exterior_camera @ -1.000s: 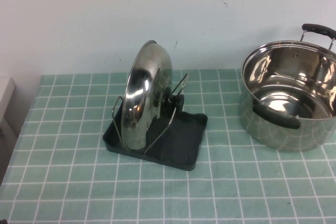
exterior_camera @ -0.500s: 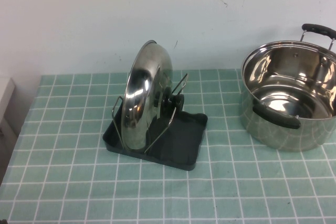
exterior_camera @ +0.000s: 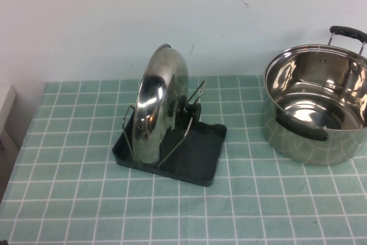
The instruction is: Put pot lid on rack
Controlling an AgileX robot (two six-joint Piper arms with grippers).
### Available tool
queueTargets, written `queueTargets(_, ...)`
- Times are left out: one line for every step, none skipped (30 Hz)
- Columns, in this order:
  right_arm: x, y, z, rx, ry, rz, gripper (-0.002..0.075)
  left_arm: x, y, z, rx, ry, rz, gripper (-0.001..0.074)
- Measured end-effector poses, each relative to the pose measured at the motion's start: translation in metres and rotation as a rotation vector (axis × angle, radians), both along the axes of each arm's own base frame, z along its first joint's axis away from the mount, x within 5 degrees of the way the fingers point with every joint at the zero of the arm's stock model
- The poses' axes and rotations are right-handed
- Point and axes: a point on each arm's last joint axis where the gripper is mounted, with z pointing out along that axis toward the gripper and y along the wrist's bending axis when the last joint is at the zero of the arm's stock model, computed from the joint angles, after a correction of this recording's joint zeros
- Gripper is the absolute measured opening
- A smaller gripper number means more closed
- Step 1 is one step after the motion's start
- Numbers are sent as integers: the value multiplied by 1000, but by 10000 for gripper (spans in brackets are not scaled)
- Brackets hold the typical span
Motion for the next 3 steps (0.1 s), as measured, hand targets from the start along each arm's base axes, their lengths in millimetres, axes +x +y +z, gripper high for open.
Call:
queueTargets(0,0,0,-2,0,1,-1,0,0,0,0,0,0,-3)
queueTargets(0,0,0,-2,0,1,-1,0,0,0,0,0,0,-3)
queueTargets(0,0,0,-2,0,1,-1,0,0,0,0,0,0,-3)
